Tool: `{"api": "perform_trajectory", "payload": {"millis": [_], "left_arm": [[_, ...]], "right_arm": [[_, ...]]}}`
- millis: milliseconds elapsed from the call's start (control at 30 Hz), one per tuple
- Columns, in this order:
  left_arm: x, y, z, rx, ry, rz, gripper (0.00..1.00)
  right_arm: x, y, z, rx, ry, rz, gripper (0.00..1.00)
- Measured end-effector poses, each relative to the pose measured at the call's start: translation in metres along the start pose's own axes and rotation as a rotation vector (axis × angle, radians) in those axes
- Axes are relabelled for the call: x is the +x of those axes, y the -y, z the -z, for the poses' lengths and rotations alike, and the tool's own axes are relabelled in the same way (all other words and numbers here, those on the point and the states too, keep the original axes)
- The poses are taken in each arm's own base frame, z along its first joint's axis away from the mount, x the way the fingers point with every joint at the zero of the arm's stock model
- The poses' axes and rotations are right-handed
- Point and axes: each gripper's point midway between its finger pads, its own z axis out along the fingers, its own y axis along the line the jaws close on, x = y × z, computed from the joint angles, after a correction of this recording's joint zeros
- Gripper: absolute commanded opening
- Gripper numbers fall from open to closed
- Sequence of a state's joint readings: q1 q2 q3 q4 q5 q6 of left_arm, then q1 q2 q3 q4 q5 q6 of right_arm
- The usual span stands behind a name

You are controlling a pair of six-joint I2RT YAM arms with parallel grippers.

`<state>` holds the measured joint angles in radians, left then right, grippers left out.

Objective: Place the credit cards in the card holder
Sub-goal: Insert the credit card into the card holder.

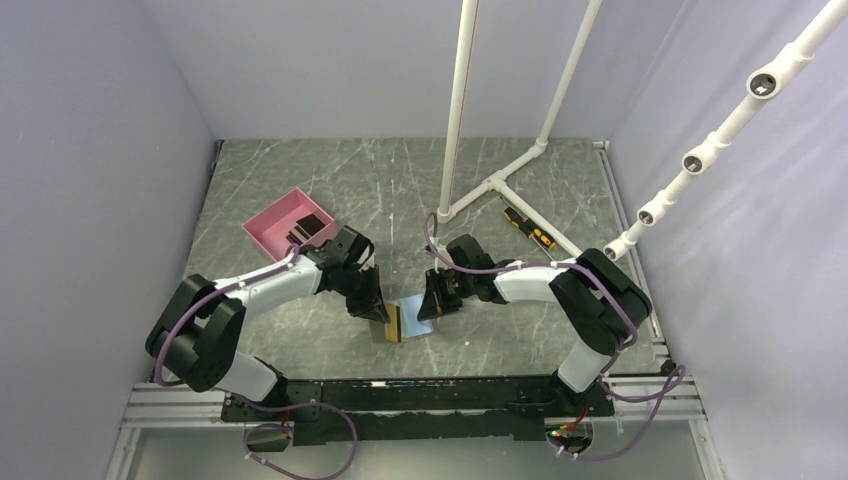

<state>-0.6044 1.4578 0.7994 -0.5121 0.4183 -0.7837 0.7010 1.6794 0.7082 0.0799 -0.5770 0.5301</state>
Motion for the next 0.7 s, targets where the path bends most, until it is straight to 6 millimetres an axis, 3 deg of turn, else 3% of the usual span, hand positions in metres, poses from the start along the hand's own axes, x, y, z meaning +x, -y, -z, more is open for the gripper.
{"api": "perform_trajectory", "payload": {"millis": [700], "left_arm": [[-0.011,-0.002,-0.011,0.152,0.016,0.047,0.00]], "right_arm": [[-0.002,-0.003,-0.005,-0.019,-0.011,0.005,0.00]]}}
